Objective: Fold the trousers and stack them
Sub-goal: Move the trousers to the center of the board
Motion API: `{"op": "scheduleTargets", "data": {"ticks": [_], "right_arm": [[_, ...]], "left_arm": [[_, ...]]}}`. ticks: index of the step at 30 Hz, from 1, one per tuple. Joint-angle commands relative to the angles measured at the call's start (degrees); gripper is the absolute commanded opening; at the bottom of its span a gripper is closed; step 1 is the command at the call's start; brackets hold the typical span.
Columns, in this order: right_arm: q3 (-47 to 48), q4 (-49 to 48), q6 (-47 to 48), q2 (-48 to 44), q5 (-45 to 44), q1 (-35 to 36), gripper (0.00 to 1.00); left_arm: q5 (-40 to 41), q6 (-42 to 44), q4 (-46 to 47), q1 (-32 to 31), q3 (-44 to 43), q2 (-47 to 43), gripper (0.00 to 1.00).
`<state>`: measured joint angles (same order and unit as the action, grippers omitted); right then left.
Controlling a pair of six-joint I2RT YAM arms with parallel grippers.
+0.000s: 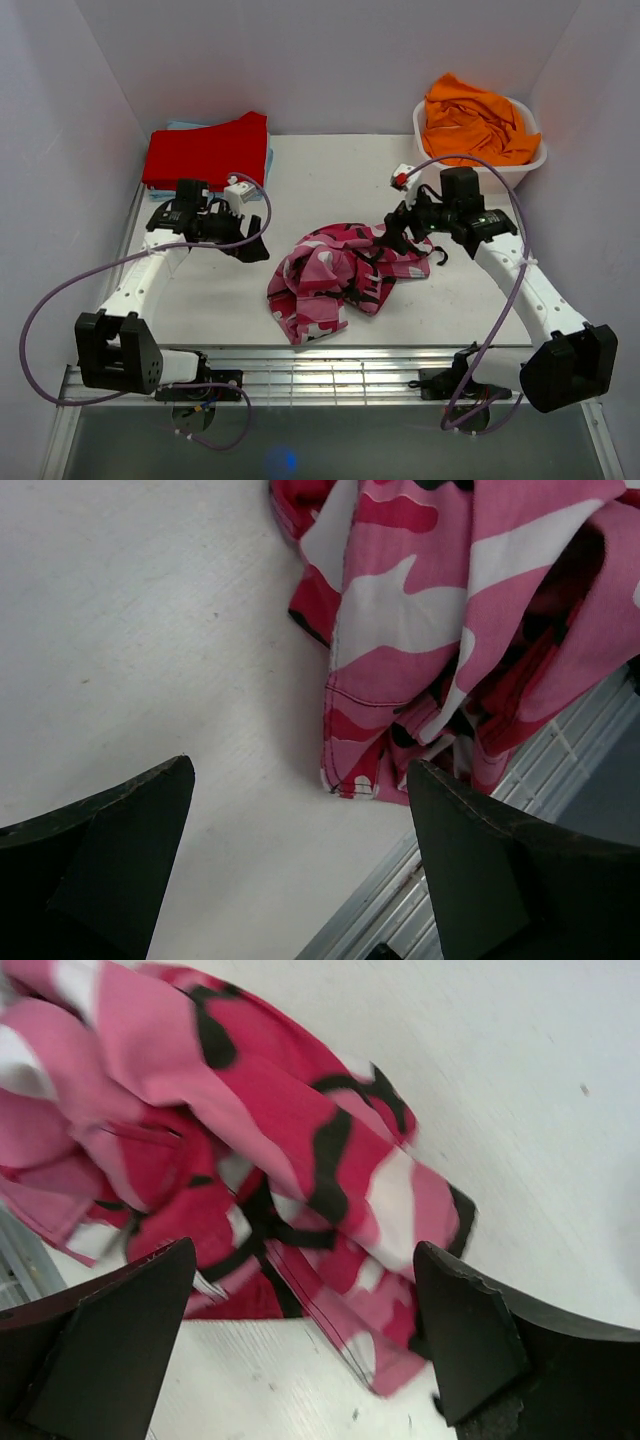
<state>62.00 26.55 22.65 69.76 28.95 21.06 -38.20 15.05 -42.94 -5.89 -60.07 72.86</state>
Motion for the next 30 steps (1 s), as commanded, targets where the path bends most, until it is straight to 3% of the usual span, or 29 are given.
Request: {"op": "scheduleTargets", "data": {"ticks": [1, 7, 10, 14, 18, 23, 30], "right_arm": [[-1.6, 11.7, 7.4, 1.3, 2.5, -10.4, 0.95], [-1.5, 11.2, 9.8, 8.8, 2.1, -14.7, 0.98], [2.1, 9.1, 10.4, 15.0, 2.4, -14.6, 0.97], [7.4, 9.0, 12.1, 24.2, 4.5, -14.6, 0.97], [8.4, 10.2, 15.0, 28.7, 6.0, -14.6, 0.96], [4.6, 9.8, 18.3, 32.4, 5.2, -14.6, 0.96], [2.6, 12.7, 20.1, 32.7, 6.4, -14.6, 1.00]], "left_arm": [[-5.9, 2.2, -3.6, -5.6, -6.0, 0.8, 0.98], [-0.6, 6.6, -7.7, -22.3, -18.3, 7.8, 0.98], [0.6, 15.6, -13.1, -30.4, -24.0, 11.8, 0.98], [11.7, 24.9, -15.5, -46.3, -27.4, 18.7, 0.98], [15.8, 29.0, -10.5, -52.0, -25.0, 22.8, 0.98], [24.6, 32.9, 5.5, -57.1, -17.5, 24.6, 0.98], [35.2, 37.4, 16.5, -61.0, -10.7, 29.6, 0.98]]}}
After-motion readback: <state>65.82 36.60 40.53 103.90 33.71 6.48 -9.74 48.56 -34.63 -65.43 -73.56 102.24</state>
